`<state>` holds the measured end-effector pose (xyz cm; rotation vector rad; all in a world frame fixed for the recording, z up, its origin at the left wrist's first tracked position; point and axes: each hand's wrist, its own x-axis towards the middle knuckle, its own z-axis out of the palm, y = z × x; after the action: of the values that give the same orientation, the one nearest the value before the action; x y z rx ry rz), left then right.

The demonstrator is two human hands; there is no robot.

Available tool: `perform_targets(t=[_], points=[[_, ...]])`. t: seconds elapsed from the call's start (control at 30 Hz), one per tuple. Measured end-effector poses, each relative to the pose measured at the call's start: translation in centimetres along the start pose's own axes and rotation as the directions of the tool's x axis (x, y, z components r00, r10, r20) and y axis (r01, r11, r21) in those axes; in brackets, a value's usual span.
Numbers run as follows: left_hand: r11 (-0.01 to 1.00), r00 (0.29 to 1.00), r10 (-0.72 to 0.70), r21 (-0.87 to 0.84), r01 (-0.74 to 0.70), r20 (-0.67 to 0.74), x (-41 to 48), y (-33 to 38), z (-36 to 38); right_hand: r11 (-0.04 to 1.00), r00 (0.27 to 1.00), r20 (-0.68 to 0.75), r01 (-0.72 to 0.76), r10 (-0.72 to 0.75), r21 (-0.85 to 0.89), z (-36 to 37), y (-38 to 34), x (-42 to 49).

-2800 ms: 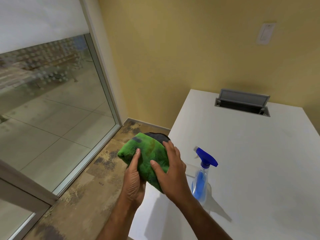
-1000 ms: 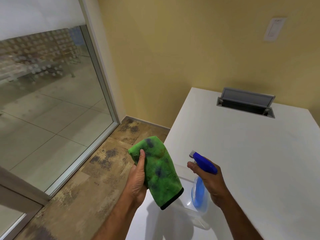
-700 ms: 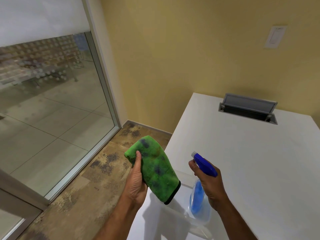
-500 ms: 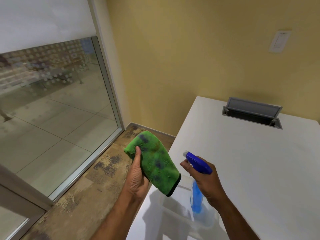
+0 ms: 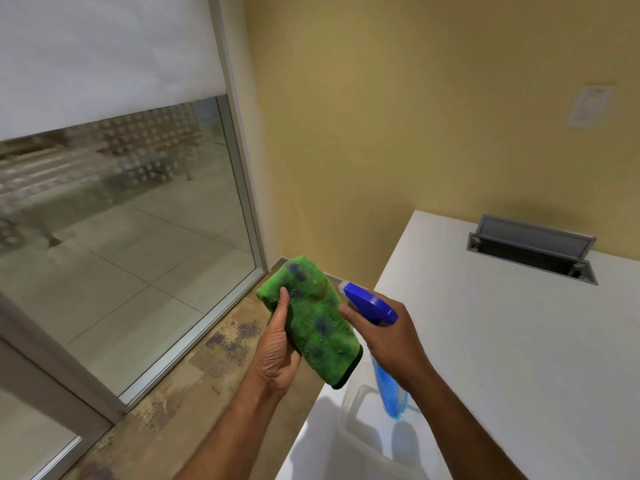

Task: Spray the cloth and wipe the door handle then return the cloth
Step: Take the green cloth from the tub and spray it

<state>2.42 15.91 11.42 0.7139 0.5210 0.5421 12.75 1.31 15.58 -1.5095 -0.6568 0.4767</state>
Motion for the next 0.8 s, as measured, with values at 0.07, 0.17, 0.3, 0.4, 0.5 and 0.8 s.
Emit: perform_targets(t=[0.07, 0.17, 0.3, 0.4, 0.5, 0.8], points=[[1.000, 1.000, -0.001, -0.027, 0.002, 0.025, -0.1, 0.4, 0.1, 1.000, 0.999, 0.033, 0.001, -0.001, -0.009, 0.6, -0.3, 0.1], [0.997, 0.999, 0.004, -0.082, -0.001, 0.047, 0.1, 1.1, 0.4, 0.995, 0.998, 0.059, -0.008, 0.014, -0.094, 1.5, -0.2, -0.2], [0.988, 0.996, 0.025, -0.156, -0.012, 0.082, 0.4, 2.1, 0.9, 0.988, 0.999, 0.040, -0.021, 0.028, -0.151, 1.6, -0.2, -0.6], [0.977, 0.993, 0.065, -0.209, -0.042, 0.102, 0.5, 2.8, 1.0, 0.986, 0.999, 0.036, 0.003, 0.003, -0.168, 1.2, -0.5, -0.9], [0.966, 0.992, 0.100, -0.246, -0.078, 0.080, 0.8, 3.3, 0.8, 0.990, 0.998, 0.053, 0.025, -0.018, -0.135, 0.8, -0.5, -1.3], [0.926, 0.984, 0.176, -0.345, -0.155, 0.029, 0.7, 4.6, -0.3, 0.995, 1.000, 0.009, -0.013, 0.014, -0.103, 0.5, -0.4, -2.2]])
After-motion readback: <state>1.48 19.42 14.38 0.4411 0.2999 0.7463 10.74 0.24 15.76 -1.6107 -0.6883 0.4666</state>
